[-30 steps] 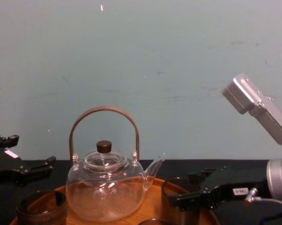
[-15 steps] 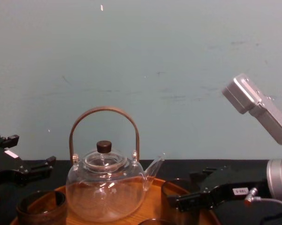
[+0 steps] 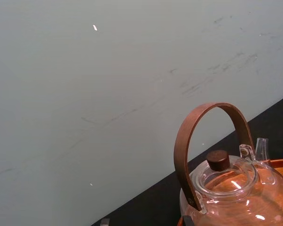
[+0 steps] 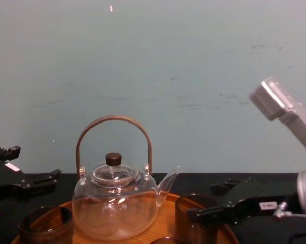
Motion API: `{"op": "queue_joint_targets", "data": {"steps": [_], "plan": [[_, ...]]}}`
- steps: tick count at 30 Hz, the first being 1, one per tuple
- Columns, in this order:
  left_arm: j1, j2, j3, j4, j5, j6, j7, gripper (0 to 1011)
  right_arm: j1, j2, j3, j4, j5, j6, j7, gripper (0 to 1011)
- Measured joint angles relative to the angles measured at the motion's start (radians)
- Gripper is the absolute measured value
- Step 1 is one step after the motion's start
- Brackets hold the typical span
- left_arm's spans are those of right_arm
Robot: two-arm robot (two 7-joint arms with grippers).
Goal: Pick up the glass from the table and place it on the tray.
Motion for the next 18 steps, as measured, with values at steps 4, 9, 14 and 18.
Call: {"op": "queue_joint_targets", "data": {"steps": [4,9,14,18], "plan": [[0.000,0.000,0.000,0.000,0.000,0.000,0.000,1002,-0.027,0.029,0.016,-0.044,0.015,0.000,0.006,1002],[0.000,0.000,0.000,0.000,0.000,0.000,0.000,1001,-0.068,0.077,0.039,-0.109,0.037,-0.003,0.015,1002],[0.000,0.000,0.000,0.000,0.000,0.000,0.000,1001,-0.109,0.126,0.057,-0.172,0.057,-0.012,0.020,1002],[0.000,0.000,0.000,0.000,0.000,0.000,0.000,1001,-0.133,0.149,0.070,-0.200,0.068,-0.017,0.017,1002]]}}
